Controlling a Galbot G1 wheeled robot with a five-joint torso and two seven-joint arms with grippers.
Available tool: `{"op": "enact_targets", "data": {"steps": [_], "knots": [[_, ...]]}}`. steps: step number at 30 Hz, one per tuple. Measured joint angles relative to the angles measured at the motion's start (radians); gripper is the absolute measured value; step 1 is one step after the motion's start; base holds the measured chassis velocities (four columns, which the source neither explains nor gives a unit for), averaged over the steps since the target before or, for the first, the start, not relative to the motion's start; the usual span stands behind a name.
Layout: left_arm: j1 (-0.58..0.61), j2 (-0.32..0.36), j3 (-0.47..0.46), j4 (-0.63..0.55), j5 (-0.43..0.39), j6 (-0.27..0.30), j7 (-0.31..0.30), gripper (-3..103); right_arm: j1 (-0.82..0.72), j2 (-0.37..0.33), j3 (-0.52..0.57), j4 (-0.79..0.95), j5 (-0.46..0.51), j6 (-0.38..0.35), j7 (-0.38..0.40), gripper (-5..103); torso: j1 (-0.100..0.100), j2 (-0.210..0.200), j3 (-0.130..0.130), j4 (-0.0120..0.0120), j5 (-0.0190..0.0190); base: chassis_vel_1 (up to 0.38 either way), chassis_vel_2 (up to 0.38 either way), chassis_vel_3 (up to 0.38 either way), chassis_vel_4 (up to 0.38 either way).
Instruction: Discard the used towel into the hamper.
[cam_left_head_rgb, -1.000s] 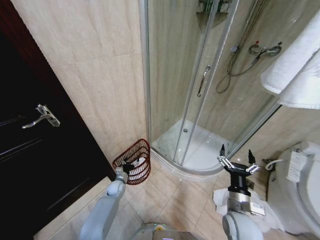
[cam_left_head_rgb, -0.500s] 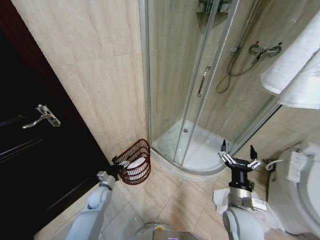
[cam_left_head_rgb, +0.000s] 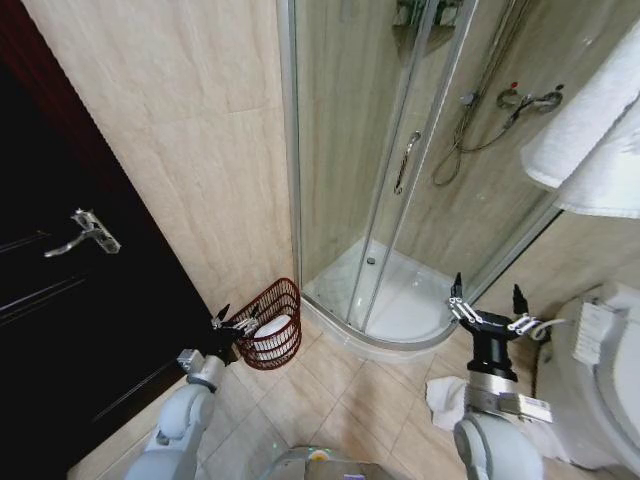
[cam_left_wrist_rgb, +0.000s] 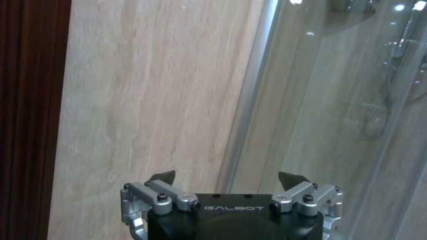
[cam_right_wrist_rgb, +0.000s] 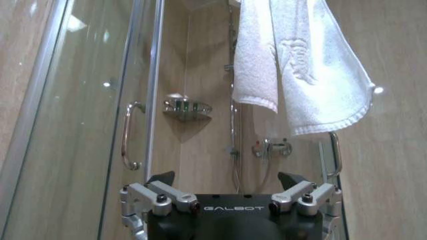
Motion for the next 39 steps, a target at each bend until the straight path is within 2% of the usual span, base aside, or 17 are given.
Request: {"op": "enact_targets", "data": {"steps": [4, 5, 13, 18, 23, 39], "knots": [[0.030, -0.002, -0.005, -0.046, 0.003, 0.001, 0.000, 100, 0.002, -0.001, 0.001, 0.004, 0.005, -0.003, 0.000, 100, 0.000, 0.000, 0.000, 0.0003, 0.0001, 0.000, 0.000, 0.000, 0.000], [0.042, -0.004, -0.008, -0.075, 0.013, 0.002, 0.000, 100, 0.003, 0.002, 0.001, 0.007, 0.009, -0.004, 0.004, 100, 0.000, 0.000, 0.000, -0.0003, -0.0001, 0.000, 0.000, 0.000, 0.000], [0.104, -0.040, -0.020, -0.210, 0.064, 0.001, 0.001, 100, 0.015, 0.005, -0.005, 0.005, 0.016, -0.004, 0.006, 100, 0.000, 0.000, 0.000, 0.0000, 0.0000, 0.000, 0.000, 0.000, 0.000], [0.118, -0.053, -0.021, -0.244, 0.086, 0.006, 0.000, 100, 0.012, 0.003, -0.003, 0.006, 0.021, -0.003, 0.006, 100, 0.000, 0.000, 0.000, 0.0001, 0.0000, 0.000, 0.000, 0.000, 0.000], [0.142, -0.088, -0.011, -0.289, 0.099, 0.035, -0.002, 100, 0.009, 0.004, 0.008, 0.006, 0.034, 0.001, 0.007, 100, 0.000, 0.000, 0.000, 0.0000, 0.0000, 0.000, 0.000, 0.000, 0.000], [0.198, -0.126, -0.016, -0.422, 0.122, 0.073, 0.001, 100, 0.018, 0.008, 0.001, 0.002, 0.049, 0.001, 0.012, 100, 0.000, 0.000, 0.000, 0.0000, 0.0000, 0.000, 0.000, 0.000, 0.000]]}}
